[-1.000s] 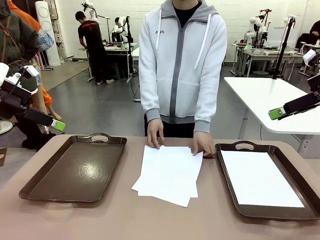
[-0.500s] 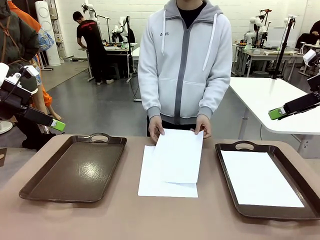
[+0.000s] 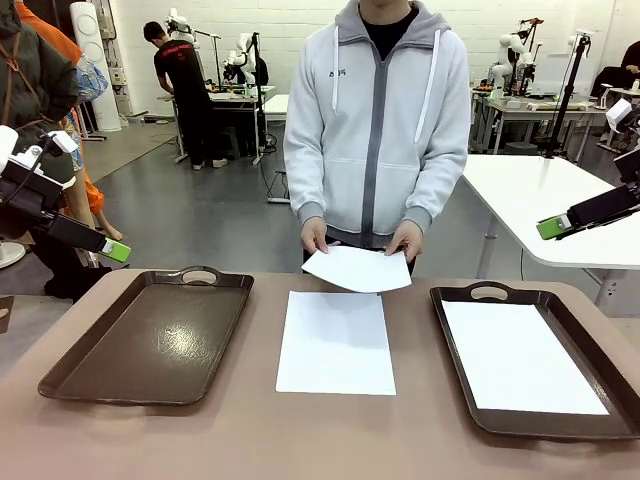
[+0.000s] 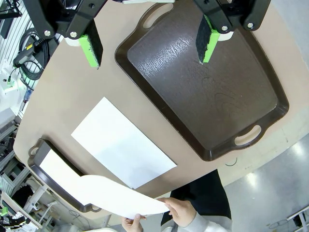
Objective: Sort the A4 documents.
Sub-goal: Receive the A4 Paper.
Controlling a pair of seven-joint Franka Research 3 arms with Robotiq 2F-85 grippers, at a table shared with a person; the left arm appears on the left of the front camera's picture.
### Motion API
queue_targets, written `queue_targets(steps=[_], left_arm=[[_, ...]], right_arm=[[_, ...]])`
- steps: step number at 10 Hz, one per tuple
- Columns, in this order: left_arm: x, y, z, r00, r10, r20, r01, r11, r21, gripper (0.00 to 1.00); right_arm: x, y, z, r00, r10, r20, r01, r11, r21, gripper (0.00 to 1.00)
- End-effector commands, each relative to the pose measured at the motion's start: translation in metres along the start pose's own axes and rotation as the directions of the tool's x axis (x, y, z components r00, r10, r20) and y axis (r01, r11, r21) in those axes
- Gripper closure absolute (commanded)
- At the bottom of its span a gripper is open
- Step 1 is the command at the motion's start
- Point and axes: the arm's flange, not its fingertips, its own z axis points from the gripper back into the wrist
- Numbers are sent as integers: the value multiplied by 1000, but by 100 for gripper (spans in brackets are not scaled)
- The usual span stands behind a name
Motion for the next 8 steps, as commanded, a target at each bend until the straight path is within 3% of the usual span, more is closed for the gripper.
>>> queue_targets(steps=[1, 8], left_arm=[[-1, 3, -1, 1000, -14, 9, 14, 1000, -9, 0], [-1, 3, -1, 1000, -14, 9, 14, 1000, -9, 0]], right_arm=[[0, 1, -1, 1000, 7, -2, -7, 1000, 4, 0], [0, 1, -1, 1000, 7, -2, -7, 1000, 4, 0]])
